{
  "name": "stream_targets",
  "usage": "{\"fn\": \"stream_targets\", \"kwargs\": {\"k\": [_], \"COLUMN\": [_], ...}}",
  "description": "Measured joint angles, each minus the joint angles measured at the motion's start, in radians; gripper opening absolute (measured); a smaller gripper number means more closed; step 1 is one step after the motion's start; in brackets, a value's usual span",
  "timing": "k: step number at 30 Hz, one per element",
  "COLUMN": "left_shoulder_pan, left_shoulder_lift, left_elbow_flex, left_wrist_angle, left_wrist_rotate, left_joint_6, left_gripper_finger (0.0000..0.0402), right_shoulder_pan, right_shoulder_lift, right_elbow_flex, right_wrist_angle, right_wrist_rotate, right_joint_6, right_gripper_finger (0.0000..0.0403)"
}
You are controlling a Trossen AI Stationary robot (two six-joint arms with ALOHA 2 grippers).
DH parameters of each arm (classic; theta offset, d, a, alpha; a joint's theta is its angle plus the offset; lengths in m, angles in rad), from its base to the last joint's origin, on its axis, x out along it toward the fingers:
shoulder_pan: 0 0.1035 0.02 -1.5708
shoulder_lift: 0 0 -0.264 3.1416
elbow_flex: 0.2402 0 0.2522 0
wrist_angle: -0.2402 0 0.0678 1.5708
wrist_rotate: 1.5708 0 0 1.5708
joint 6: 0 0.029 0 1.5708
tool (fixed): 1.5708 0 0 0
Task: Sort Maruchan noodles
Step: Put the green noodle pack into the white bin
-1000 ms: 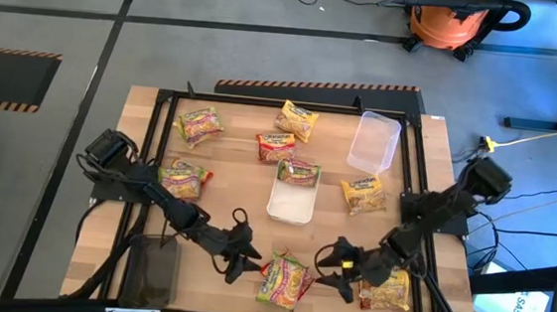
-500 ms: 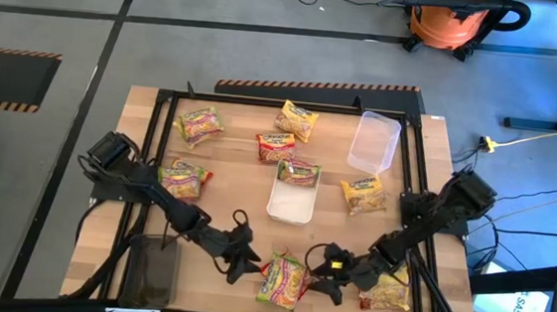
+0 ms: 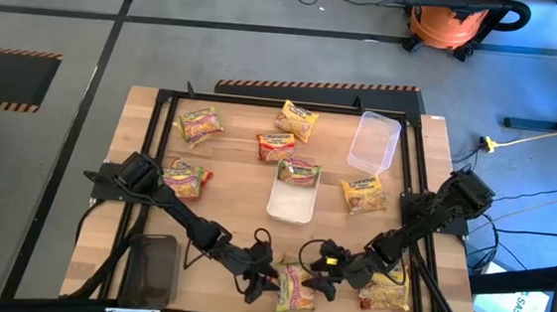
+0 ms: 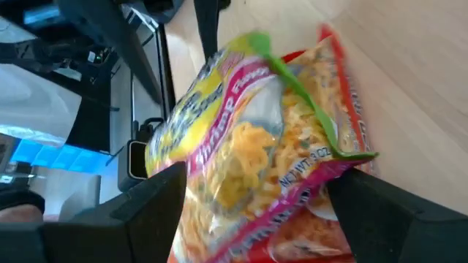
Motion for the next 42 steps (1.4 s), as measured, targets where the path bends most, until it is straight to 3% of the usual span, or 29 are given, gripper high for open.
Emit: {"fn": "stream_targets", "kwargs": {"k": [14,18,27,32,37,42], "left_shoulder_pan": [0.060,0.076,0.096,0.099,0.105,0.134], "left_shoulder_lift": [0.008,0.008,-0.048,-0.178,-0.262,-0.278], "left_elbow_flex": [0.016,0.016,0.016,0.020,0.016,0.018], "left_wrist_angle": [0.038,0.078,0.014,-0.126,-0.195,-0.193], "left_wrist_rotate": [-0.034,-0.038,0.001,-0.024,-0.041,0.042], "left_joint_6": [0.108,0.162,0.199,0.230,0.261,0.252], "left_gripper_finger": [0.0183,0.0183,0.0183,0.0183,0.0186,0.0220], "right_shoulder_pan": [-0.025,-0.025,-0.007,0.026,0.061,0.063], "right_shoulder_lift": [0.000,0.000,-0.005,-0.079,-0.188,-0.248], "right_elbow_flex": [-0.001,-0.002,-0.001,0.000,0.001,0.001], "right_wrist_angle": [0.050,0.053,0.067,0.036,-0.047,-0.091], "right_wrist_rotate": [0.055,0.061,0.111,0.139,0.237,0.322], "right_joint_6": [-0.100,-0.124,-0.181,-0.283,-0.373,-0.469], "right_gripper_finger": [0.0298,0.0254,0.0112,0.0111,0.0131,0.0116]}}
